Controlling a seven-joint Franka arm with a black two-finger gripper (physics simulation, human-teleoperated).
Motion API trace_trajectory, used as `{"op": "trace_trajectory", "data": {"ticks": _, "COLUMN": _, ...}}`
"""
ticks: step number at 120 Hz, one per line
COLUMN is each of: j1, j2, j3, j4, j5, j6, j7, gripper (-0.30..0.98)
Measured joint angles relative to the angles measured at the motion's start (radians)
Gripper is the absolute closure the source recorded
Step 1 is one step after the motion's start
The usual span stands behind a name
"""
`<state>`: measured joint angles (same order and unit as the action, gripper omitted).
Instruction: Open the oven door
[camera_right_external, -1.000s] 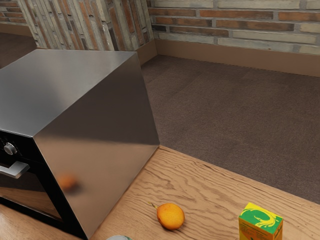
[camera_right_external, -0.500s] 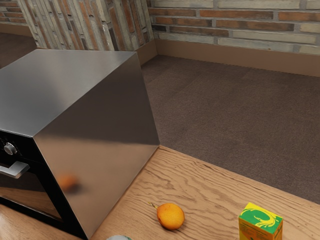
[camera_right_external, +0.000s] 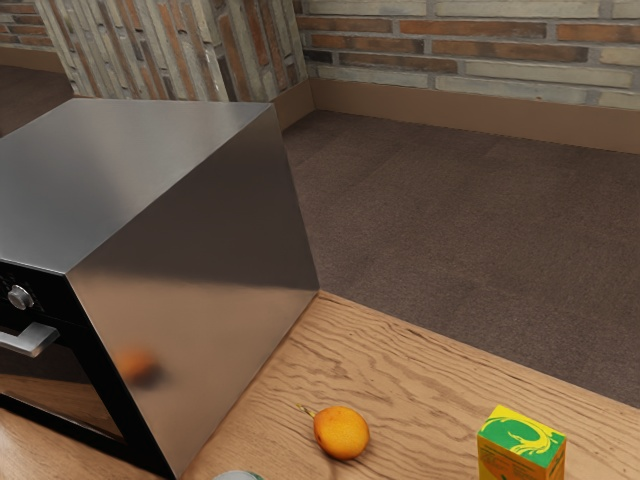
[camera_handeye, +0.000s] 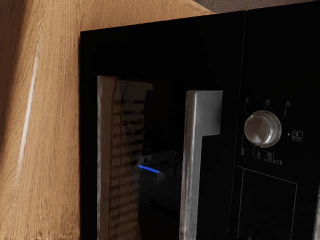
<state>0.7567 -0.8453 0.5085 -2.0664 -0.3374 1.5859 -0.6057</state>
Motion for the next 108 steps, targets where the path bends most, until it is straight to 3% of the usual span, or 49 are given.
{"op": "trace_trajectory", "data": {"ticks": 28, "j1": 0.001, "j2": -0.003, "j3": -0.045, "j4": -0.01, "j5": -0.001, "j6": -0.024, "j7": 0.002, "gripper": 0.0}}
{"op": "trace_trajectory", "data": {"ticks": 68, "j1": 0.013, "j2": -0.026, "j3": -0.031, "j4": -0.014, "j5": 0.018, "j6": -0.045, "j7": 0.003, "gripper": 0.0}}
{"op": "trace_trajectory", "data": {"ticks": 81, "j1": 0.156, "j2": -0.029, "j3": -0.117, "j4": -0.041, "j5": 0.004, "j6": -0.053, "j7": 0.006, "gripper": 0.0}}
{"op": "trace_trajectory", "data": {"ticks": 93, "j1": 0.368, "j2": -0.031, "j3": -0.213, "j4": -0.071, "j5": -0.062, "j6": -0.079, "j7": 0.027, "gripper": 0.0}}
{"op": "trace_trajectory", "data": {"ticks": 108, "j1": 0.539, "j2": -0.053, "j3": -0.284, "j4": -0.119, "j5": -0.143, "j6": -0.11, "j7": 0.077, "gripper": 0.0}}
